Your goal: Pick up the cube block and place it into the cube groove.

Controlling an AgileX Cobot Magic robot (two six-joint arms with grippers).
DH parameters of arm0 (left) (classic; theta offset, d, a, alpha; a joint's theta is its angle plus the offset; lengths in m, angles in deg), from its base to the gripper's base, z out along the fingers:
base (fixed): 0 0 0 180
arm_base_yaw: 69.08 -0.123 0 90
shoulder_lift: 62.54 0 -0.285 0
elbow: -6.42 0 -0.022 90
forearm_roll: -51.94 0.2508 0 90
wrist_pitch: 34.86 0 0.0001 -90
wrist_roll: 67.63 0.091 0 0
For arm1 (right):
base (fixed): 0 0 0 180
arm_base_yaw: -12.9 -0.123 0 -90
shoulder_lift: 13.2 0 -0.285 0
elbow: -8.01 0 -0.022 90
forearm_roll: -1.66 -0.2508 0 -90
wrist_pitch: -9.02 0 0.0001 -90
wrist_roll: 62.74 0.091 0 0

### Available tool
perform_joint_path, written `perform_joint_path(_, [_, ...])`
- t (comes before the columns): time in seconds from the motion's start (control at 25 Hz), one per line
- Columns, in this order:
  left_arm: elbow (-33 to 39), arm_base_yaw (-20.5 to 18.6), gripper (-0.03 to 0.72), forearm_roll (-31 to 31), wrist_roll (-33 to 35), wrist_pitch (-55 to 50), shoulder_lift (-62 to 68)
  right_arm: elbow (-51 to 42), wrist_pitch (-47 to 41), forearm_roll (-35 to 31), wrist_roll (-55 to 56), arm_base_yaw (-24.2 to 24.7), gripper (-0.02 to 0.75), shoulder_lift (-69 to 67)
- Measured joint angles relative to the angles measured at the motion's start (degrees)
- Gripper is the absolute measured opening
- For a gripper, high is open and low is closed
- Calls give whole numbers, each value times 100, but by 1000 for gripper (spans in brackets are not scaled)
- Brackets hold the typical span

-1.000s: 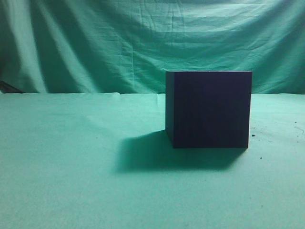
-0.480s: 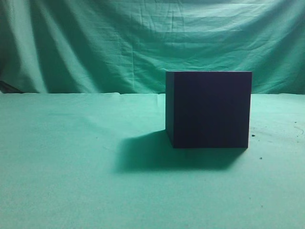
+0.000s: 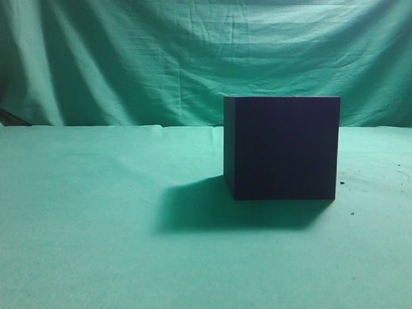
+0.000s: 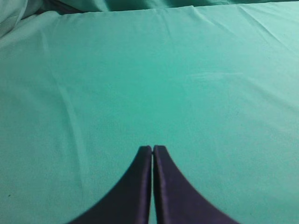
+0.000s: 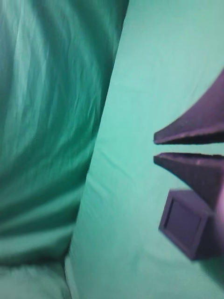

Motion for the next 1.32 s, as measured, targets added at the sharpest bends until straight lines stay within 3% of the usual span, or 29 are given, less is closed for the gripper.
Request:
perform_joint_path(0.24, [0, 0, 0, 0, 0, 0, 0, -1471, 608, -185, 34, 1145, 0, 988])
perform_joint_path(0.44, [0, 0, 0, 0, 0, 0, 0, -2373, 817, -223, 57, 1520, 0, 1105])
perform_joint_path(0.48, [0, 0, 0, 0, 0, 0, 0, -2490, 827, -223, 57, 1559, 0, 1105])
perform_joint_path(0.52, [0, 0, 0, 0, 0, 0, 0, -2618, 841, -223, 60, 1570, 47, 1105])
perform_joint_path(1.32, [0, 0, 0, 0, 0, 0, 0, -2817, 909, -233, 0, 1570, 47, 1105])
